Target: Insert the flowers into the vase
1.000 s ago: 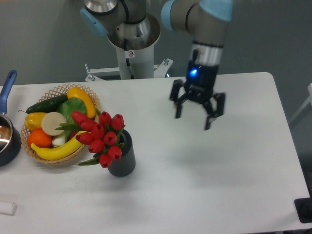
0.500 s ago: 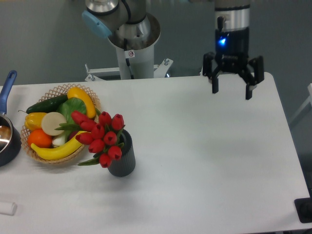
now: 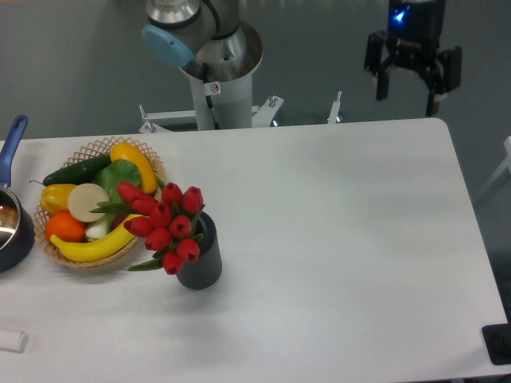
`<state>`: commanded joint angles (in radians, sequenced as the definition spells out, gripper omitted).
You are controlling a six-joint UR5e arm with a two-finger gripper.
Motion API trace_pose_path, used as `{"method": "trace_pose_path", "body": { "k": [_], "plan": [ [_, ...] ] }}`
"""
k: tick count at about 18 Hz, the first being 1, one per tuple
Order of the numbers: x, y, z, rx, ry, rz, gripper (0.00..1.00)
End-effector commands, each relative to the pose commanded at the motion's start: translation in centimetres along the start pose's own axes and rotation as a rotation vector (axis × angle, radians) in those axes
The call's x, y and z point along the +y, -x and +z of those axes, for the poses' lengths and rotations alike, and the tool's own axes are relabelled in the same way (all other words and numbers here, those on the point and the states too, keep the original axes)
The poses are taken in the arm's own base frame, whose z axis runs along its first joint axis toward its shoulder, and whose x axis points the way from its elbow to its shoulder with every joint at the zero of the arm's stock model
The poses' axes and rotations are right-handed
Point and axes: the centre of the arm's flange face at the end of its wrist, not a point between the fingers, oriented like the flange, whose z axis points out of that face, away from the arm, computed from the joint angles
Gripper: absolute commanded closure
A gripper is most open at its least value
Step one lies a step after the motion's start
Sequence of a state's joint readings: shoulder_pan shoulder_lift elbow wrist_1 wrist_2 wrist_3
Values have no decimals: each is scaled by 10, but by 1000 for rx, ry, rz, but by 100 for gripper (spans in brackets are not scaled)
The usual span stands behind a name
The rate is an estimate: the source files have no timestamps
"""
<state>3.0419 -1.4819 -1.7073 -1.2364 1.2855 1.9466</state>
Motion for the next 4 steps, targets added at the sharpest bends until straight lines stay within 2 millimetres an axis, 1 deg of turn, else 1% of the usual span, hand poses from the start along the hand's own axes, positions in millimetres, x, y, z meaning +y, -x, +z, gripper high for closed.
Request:
{"method": "trace_pose_path", "body": {
  "k": [4],
  "plan": [
    [-1,-1,-1,-1,1,0,0]
  ]
}}
